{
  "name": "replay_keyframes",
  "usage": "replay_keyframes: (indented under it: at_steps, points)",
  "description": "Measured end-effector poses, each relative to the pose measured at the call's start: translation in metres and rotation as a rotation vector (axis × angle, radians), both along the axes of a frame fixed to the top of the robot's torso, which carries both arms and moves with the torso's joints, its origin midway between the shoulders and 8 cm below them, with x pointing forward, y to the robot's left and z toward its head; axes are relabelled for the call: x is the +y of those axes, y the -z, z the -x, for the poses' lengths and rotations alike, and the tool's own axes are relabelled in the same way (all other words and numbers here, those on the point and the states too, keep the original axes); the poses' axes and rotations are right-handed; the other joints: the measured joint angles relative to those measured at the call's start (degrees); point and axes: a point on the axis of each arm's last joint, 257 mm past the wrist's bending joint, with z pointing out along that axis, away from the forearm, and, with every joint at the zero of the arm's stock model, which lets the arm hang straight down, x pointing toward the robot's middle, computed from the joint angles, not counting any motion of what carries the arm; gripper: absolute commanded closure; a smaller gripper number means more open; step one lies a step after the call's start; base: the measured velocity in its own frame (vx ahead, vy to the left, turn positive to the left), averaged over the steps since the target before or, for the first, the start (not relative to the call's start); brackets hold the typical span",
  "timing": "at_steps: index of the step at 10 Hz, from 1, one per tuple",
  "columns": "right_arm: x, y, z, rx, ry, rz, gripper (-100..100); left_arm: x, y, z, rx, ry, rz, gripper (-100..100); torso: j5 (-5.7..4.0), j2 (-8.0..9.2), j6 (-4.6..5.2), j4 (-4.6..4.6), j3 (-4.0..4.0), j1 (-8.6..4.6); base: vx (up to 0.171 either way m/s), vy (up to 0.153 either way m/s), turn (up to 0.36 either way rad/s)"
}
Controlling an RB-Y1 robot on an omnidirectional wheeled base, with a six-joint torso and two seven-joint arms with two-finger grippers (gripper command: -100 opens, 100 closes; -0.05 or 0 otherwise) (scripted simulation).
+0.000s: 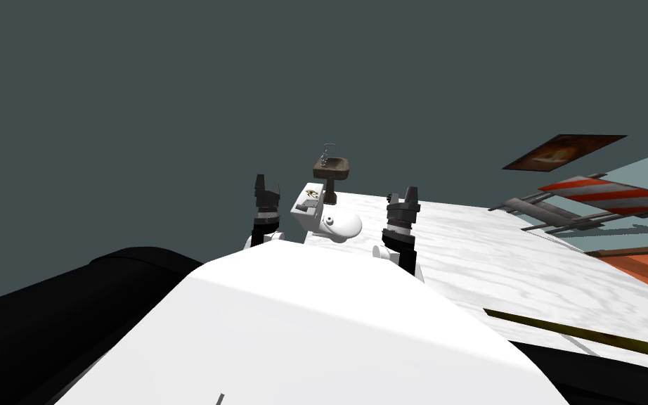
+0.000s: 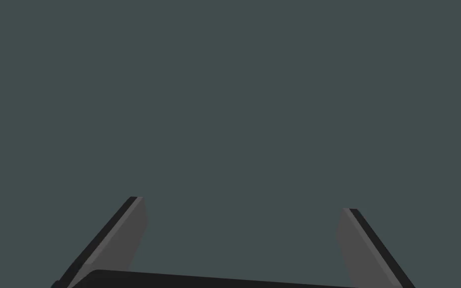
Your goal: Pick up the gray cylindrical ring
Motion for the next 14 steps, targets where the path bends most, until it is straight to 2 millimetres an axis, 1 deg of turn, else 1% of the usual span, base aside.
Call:
replay_keyframes:
  at_steps: [8,14]
  points:
    - [0.000,0.000,0.000,0.000,0.000,0.000,0,0.008,0.024,-0.022,0.161,0.008,-0.045,-100,0.00,0.03,0.00,0.01,0.02,-0.01,-0.016,-0.005,-0.002]
    - [0.000,0.000,0.000,0.000,0.000,0.000,0,0.021,0.044,-0.037,0.288,-0.012,-0.054,-100,0.00,0.01,0.00,0.00,0.01,-0.02,-0.007,-0.008,-0.001]
